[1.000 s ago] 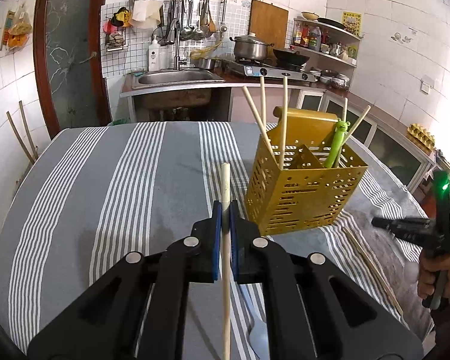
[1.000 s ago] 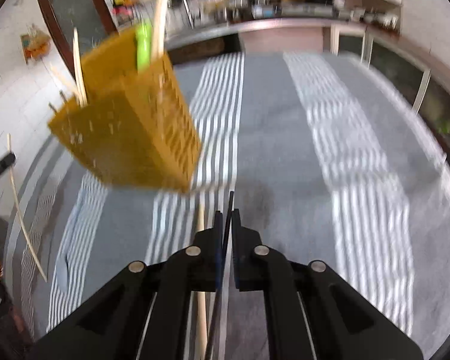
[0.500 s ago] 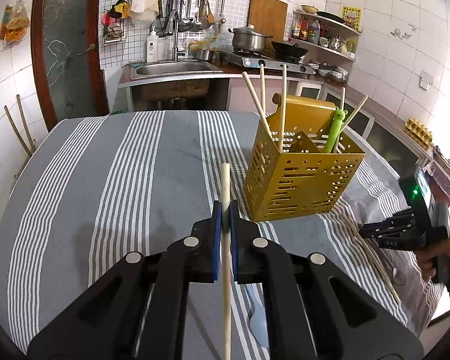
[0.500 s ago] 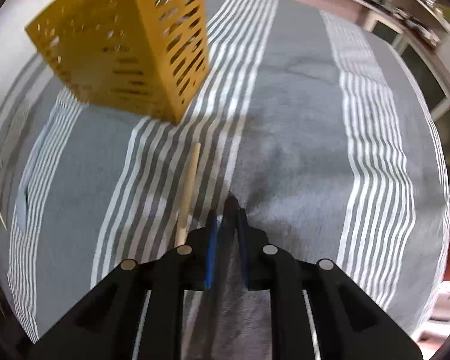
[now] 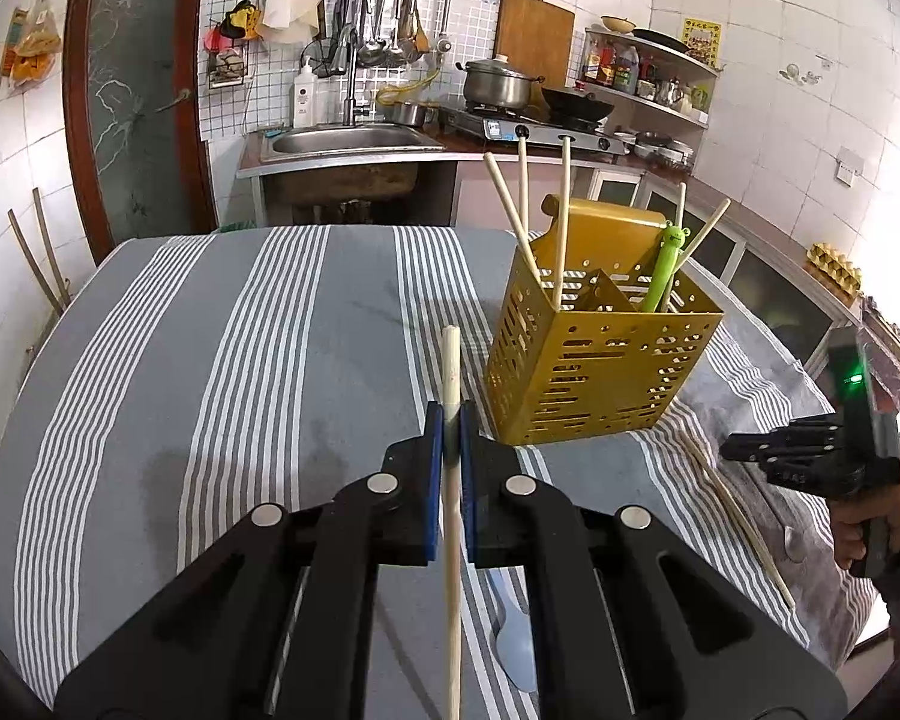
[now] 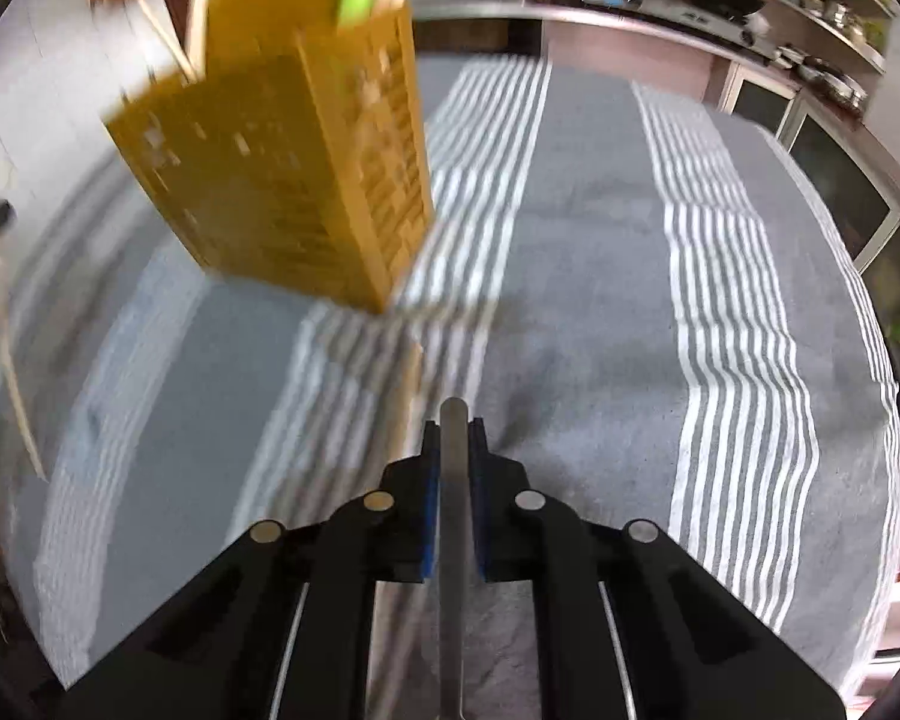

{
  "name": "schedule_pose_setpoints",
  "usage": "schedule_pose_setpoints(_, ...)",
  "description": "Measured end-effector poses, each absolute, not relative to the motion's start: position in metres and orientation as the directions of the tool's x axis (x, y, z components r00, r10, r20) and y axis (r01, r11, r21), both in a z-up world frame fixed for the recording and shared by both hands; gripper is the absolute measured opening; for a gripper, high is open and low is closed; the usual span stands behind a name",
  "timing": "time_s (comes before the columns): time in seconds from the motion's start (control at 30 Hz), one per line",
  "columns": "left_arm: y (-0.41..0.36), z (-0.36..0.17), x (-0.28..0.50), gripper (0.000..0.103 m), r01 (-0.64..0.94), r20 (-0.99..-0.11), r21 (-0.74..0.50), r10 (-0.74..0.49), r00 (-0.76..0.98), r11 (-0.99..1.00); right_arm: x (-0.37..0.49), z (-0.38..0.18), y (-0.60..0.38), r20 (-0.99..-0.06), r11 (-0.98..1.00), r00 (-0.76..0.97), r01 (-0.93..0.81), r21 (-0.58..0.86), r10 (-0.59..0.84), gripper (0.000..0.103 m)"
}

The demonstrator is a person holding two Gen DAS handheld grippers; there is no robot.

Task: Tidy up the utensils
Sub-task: 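Raise the held chopstick and knife up above the yellow holder's opening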

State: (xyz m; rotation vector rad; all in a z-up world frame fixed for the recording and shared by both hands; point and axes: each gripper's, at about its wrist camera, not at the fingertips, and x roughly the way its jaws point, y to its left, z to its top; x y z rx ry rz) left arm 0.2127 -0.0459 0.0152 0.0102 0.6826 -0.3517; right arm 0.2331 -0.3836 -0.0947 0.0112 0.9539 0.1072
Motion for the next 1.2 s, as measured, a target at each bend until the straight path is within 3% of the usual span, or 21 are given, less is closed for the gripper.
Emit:
schedule_pose_setpoints(0.4, -0.044, 0.024, 0.202, 0.004, 0.321, -0.588, -0.112, -0.323, 0.742, 0.940, 0.179, -0.043, -0.400, -0.556, 0.992, 0.823, -0.072, 0.100, 0.116, 0.009)
schedule_pose_setpoints(1.2, -0.041, 0.037, 0.182, 0.004, 0.324, -0.551, -0.097, -0.322, 0.770, 0.941, 0.146, -0.026, -0.406, -0.460, 0.995, 0.884, -0.051, 0.081, 0.083, 0.009)
